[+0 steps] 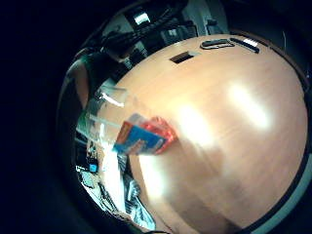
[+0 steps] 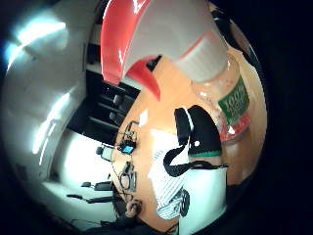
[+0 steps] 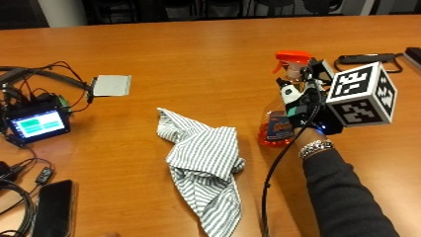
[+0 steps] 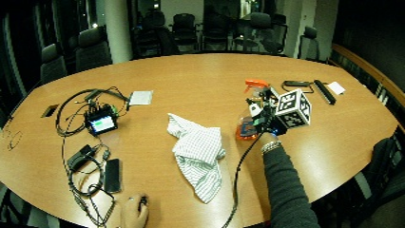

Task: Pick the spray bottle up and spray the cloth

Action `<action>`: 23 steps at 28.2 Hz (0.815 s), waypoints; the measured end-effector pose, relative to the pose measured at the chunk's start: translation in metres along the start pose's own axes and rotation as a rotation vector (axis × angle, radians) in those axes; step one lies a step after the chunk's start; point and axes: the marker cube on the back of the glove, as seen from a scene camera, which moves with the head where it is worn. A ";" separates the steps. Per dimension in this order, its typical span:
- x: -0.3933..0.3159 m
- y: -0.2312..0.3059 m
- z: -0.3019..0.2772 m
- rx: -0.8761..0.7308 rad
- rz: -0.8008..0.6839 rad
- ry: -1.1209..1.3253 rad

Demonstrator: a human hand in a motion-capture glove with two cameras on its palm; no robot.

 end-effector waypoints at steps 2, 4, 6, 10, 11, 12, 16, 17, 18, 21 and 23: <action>-0.001 -0.002 0.001 0.031 0.009 -0.049; -0.004 -0.004 0.001 0.065 0.013 -0.092; -0.006 -0.005 0.000 0.096 0.021 -0.129; -0.005 -0.006 -0.001 0.134 0.063 -0.210; -0.004 -0.006 -0.001 0.135 0.078 -0.234; -0.002 -0.006 0.000 0.133 0.093 -0.258; 0.005 -0.008 0.003 0.132 0.136 -0.315; 0.007 -0.008 0.003 0.143 0.141 -0.319; 0.009 -0.007 0.003 0.158 0.143 -0.323; 0.015 -0.006 0.001 0.217 0.127 -0.330; 0.019 -0.004 0.000 0.251 0.085 -0.333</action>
